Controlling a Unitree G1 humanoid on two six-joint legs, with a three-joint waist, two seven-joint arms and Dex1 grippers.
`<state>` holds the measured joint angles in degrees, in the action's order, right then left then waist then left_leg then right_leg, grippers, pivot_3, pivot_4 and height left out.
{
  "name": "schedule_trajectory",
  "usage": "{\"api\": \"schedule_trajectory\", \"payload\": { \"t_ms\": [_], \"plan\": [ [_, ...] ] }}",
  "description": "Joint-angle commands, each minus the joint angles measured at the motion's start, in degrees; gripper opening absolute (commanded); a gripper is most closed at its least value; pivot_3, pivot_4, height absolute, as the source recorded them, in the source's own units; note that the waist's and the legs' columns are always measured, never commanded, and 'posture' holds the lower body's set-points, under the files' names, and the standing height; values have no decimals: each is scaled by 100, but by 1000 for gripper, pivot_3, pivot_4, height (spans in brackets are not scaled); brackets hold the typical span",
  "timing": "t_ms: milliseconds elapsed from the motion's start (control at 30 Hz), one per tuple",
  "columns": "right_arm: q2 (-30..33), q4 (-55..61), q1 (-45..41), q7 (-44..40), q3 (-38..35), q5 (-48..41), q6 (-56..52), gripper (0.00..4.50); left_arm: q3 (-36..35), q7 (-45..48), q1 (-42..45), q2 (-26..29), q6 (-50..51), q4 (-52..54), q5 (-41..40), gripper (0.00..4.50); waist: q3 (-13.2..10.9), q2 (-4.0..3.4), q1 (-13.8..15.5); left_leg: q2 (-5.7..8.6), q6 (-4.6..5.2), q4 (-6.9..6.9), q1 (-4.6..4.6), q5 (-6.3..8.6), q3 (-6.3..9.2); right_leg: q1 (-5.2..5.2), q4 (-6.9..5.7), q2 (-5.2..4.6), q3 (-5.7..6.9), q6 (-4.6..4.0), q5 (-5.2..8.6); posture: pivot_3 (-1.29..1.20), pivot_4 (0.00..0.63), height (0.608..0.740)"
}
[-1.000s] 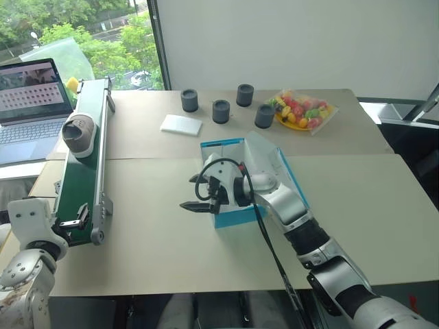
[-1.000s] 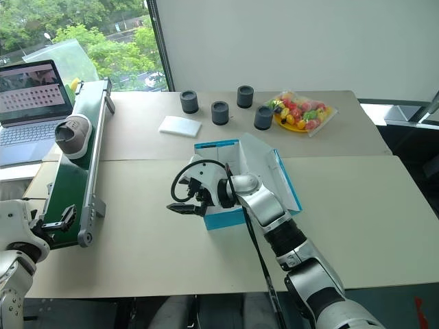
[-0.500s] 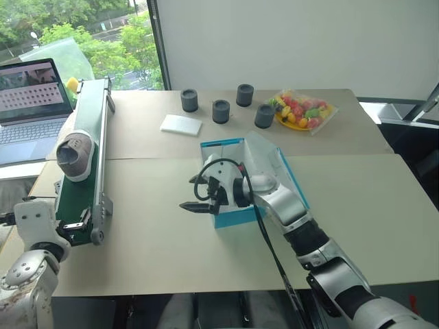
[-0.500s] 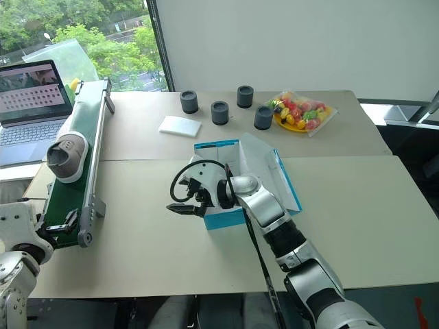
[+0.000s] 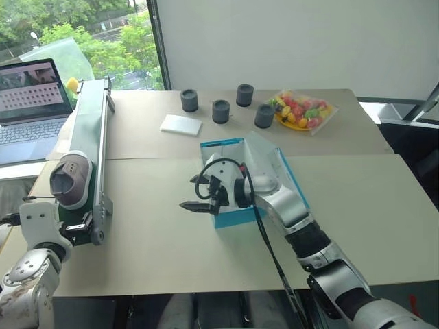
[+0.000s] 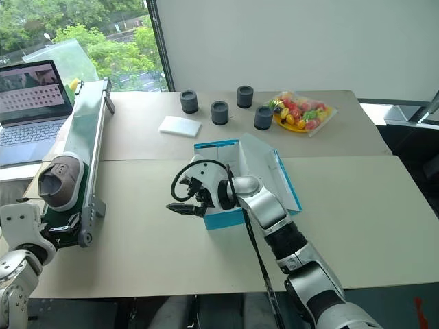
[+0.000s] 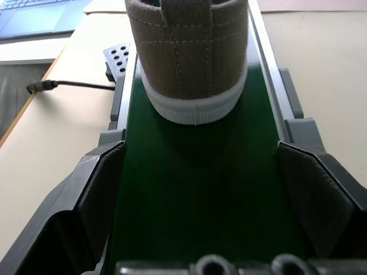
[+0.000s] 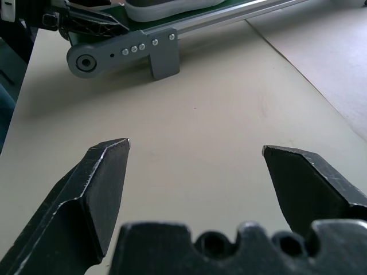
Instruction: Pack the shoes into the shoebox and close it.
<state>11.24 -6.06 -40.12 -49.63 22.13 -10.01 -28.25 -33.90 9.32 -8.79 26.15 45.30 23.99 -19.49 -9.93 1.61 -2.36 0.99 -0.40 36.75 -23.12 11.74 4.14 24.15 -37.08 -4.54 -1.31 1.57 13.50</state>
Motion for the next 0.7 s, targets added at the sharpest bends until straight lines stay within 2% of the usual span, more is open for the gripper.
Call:
{"api": "schedule_trajectory", "payload": {
  "t_ms": [33, 700],
  "plan": [
    [-41, 292, -48, 19, -130, -90, -45, 4405, 24, -127, 23, 65, 247, -58, 106, 4500, 0, -1, 2, 0, 0, 0, 3, 0, 0, -2, -1, 0, 0, 0, 0, 0, 150, 739],
    [-142, 301, -118, 155, -299, -115, -84, 4405, 108, -132, 192, 92, 503, 142, 76, 4500, 1, -1, 32, 0, 0, 0, 24, 0, -3, -14, -6, 2, -6, -2, -1, 0, 150, 739]
  ]
}}
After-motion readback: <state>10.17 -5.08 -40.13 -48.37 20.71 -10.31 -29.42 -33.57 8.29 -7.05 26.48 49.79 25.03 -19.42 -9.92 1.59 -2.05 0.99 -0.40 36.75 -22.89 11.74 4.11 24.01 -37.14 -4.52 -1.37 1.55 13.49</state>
